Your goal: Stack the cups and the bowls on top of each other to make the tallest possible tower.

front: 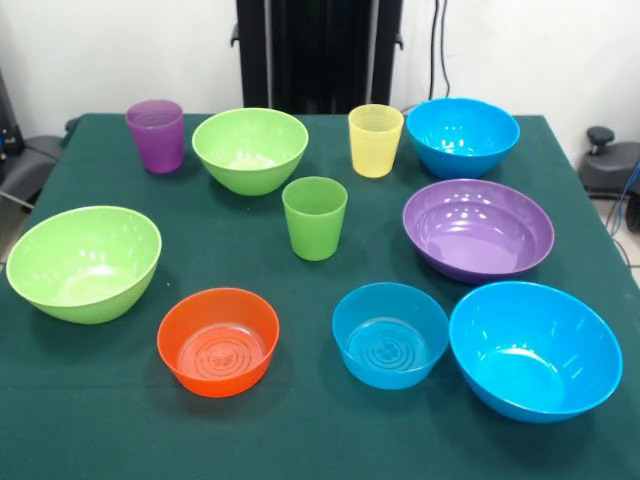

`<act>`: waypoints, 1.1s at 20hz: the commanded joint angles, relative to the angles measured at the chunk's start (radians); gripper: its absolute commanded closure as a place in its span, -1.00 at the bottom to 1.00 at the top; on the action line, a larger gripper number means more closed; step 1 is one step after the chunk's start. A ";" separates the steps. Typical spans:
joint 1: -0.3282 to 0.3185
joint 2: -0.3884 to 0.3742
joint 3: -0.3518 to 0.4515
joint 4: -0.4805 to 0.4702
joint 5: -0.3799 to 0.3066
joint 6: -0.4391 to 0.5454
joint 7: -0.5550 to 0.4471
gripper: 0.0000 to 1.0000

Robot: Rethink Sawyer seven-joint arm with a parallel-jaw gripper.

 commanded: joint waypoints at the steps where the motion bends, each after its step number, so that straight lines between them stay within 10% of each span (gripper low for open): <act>1: -0.040 0.082 0.025 -0.080 -0.040 0.024 0.102 -1.00; 22: -0.063 0.410 0.034 -0.243 -0.060 -0.256 0.139 -1.00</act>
